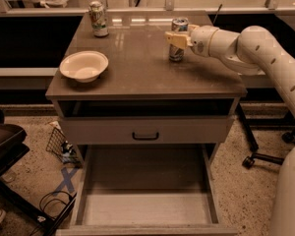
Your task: Pick redbull can from middle drawer and place on counter
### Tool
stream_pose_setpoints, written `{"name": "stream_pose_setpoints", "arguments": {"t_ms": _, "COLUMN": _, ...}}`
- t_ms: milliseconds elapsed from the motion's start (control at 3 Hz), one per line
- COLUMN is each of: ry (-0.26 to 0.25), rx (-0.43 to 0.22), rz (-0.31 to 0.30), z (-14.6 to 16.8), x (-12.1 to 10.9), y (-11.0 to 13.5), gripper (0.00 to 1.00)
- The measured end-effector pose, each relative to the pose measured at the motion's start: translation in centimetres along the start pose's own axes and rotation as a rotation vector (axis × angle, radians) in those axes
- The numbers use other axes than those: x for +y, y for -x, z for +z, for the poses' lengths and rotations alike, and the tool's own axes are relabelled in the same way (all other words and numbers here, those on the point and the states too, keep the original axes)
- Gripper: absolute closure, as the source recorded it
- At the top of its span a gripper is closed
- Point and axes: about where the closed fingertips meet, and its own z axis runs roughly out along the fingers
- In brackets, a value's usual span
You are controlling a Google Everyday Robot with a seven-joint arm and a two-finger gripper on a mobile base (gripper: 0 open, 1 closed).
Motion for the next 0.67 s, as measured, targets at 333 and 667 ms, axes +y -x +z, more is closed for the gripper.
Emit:
{"name": "stream_pose_setpoints", "arguments": {"t_ms": 333, "ry": 0.005, "rx": 0.000, "rz": 0.001, "z": 0.28, "x": 0.21, "y": -0.01, "gripper": 0.05}}
{"name": "stream_pose_setpoints", "arguments": {"t_ms": 667, "ry": 0.007, "rx": 0.000, "rz": 0.001, "z": 0.44, "x": 0.34, "y": -0.02, "gripper": 0.00}}
